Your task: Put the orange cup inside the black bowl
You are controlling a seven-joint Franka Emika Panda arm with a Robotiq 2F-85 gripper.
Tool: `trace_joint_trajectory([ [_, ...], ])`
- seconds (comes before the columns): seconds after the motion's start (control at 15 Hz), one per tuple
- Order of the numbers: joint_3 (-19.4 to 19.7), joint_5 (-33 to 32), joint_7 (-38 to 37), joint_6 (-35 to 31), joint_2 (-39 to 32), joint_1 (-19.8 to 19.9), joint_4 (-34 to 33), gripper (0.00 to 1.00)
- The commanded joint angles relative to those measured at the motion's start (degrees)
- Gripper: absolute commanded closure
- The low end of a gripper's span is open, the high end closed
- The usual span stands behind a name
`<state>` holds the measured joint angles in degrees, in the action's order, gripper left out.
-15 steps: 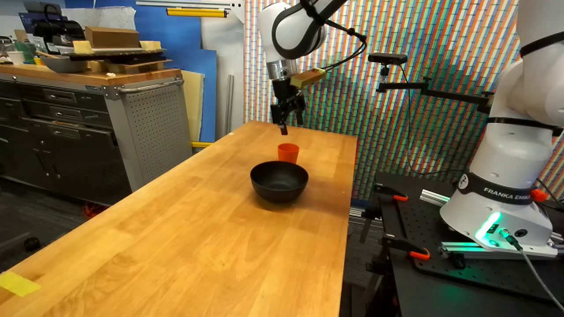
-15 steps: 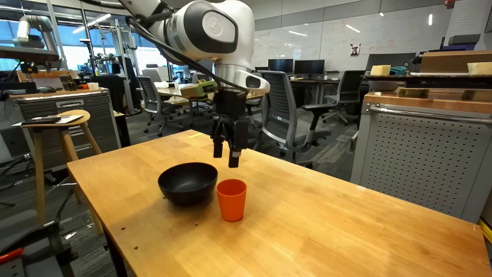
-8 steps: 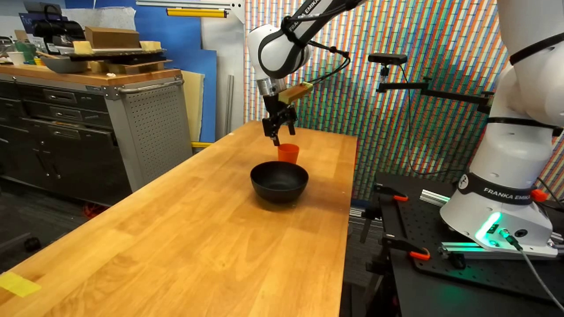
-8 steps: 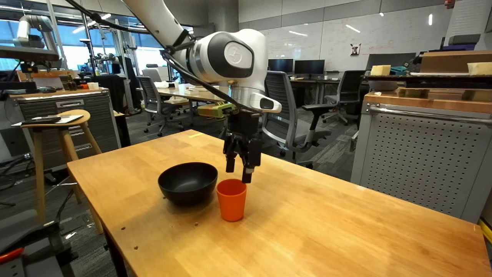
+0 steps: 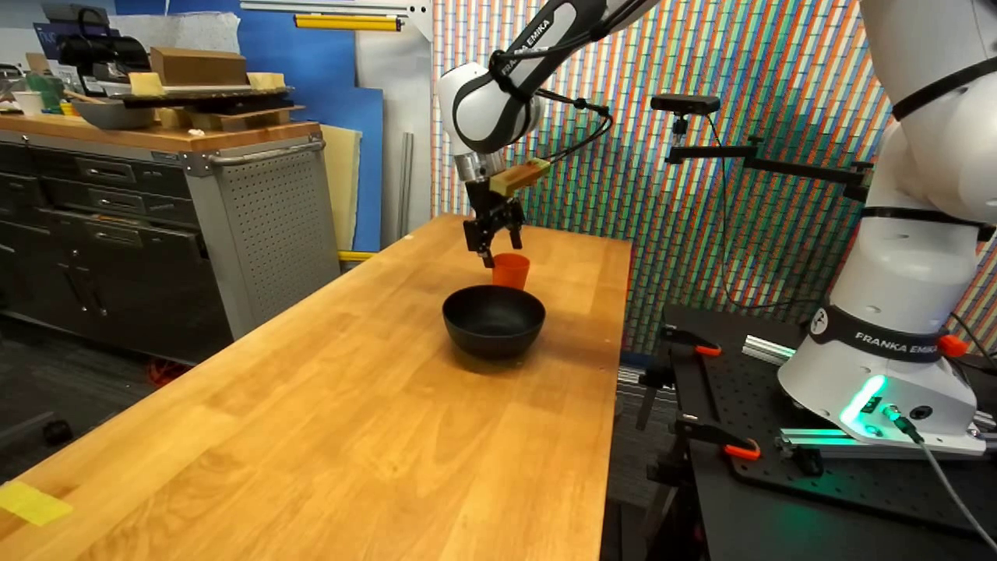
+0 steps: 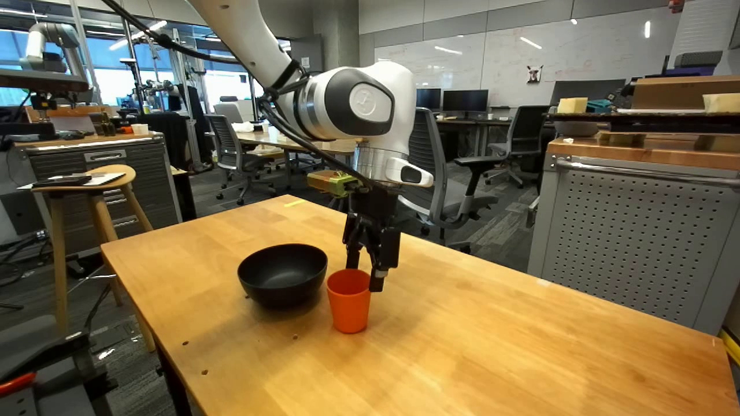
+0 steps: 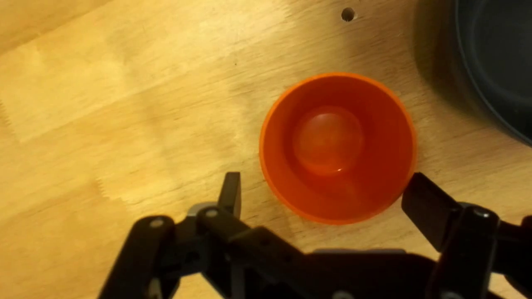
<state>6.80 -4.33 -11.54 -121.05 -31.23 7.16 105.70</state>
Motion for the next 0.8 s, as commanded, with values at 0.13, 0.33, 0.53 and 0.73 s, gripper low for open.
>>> trace_joint_trajectory([
  [0.13, -0.9, 6.2, 5.7, 1.4, -0.4, 2.6, -0.8, 0.0],
  [0.33, -1.5, 8.8, 9.3, 1.4, 0.0, 3.5, 0.2, 0.27],
  [0.53, -1.9, 11.4, 12.3, 2.4, -0.1, 4.5, 0.4, 0.46],
  [0.73, -1.6, 12.4, 13.9, 3.8, 0.2, 5.0, 0.4, 0.47],
])
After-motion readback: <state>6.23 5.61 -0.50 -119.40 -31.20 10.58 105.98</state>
